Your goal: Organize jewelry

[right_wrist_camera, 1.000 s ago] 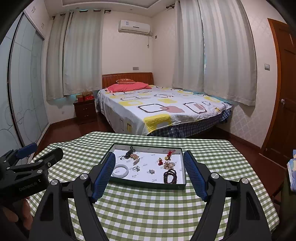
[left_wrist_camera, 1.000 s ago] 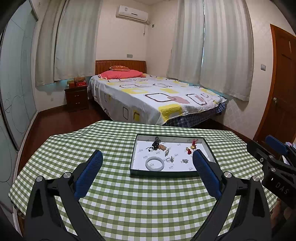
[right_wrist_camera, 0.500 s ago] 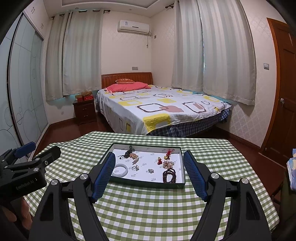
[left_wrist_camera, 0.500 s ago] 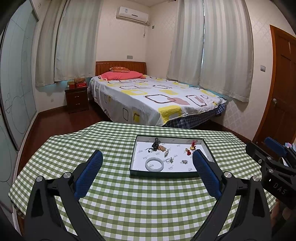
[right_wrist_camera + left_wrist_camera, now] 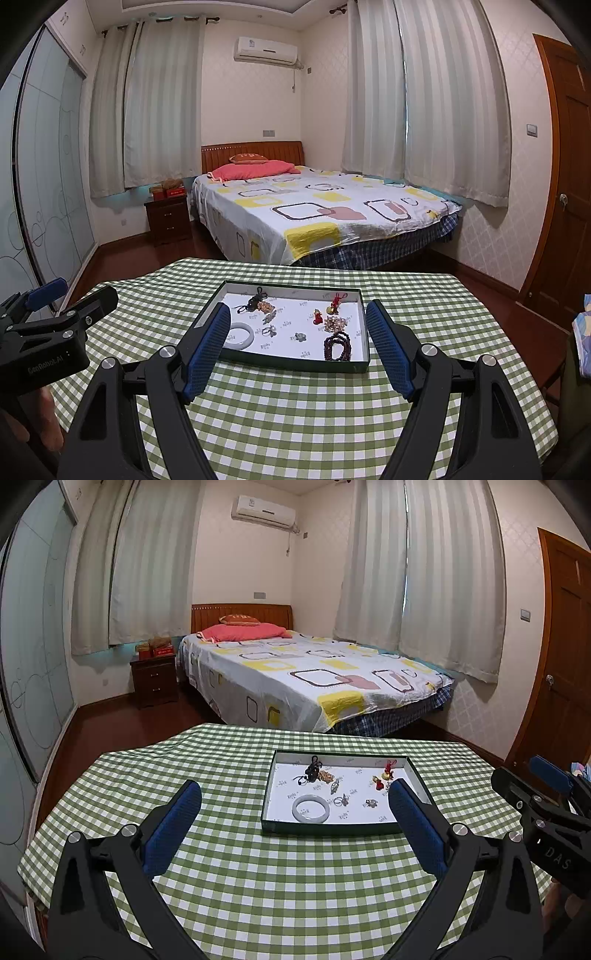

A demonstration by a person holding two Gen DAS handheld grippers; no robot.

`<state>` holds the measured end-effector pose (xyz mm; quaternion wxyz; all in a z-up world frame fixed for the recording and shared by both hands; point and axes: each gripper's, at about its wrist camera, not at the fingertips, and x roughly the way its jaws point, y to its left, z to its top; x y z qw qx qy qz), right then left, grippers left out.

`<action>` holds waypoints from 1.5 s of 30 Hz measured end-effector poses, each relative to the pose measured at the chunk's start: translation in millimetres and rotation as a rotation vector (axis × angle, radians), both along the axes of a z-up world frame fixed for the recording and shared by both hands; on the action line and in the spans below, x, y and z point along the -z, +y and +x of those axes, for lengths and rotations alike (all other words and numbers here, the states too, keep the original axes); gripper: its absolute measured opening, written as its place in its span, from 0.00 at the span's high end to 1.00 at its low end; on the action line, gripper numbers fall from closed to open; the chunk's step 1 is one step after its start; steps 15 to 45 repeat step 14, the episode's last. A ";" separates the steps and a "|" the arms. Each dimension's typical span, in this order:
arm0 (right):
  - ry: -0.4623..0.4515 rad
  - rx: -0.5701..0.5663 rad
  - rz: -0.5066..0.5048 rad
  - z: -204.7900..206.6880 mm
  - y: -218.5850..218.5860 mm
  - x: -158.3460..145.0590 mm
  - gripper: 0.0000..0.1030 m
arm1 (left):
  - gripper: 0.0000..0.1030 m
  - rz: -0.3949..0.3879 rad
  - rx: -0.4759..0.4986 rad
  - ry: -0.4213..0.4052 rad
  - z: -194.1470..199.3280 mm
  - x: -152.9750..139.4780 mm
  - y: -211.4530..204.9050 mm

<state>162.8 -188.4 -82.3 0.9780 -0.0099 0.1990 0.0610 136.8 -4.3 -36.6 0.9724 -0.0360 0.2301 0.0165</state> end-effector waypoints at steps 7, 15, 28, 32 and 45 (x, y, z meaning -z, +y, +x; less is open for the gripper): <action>0.006 0.003 0.003 -1.2 -1.3 2.0 0.29 | 0.04 -0.025 0.002 0.023 6.0 6.6 6.2; 0.023 0.013 0.011 3.6 -7.9 7.5 0.29 | 0.04 -0.035 0.003 0.070 18.7 18.5 12.1; 0.023 0.013 0.011 3.6 -7.9 7.5 0.29 | 0.04 -0.035 0.003 0.070 18.7 18.5 12.1; 0.023 0.013 0.011 3.6 -7.9 7.5 0.29 | 0.04 -0.035 0.003 0.070 18.7 18.5 12.1; 0.023 0.013 0.011 3.6 -7.9 7.5 0.29 | 0.04 -0.035 0.003 0.070 18.7 18.5 12.1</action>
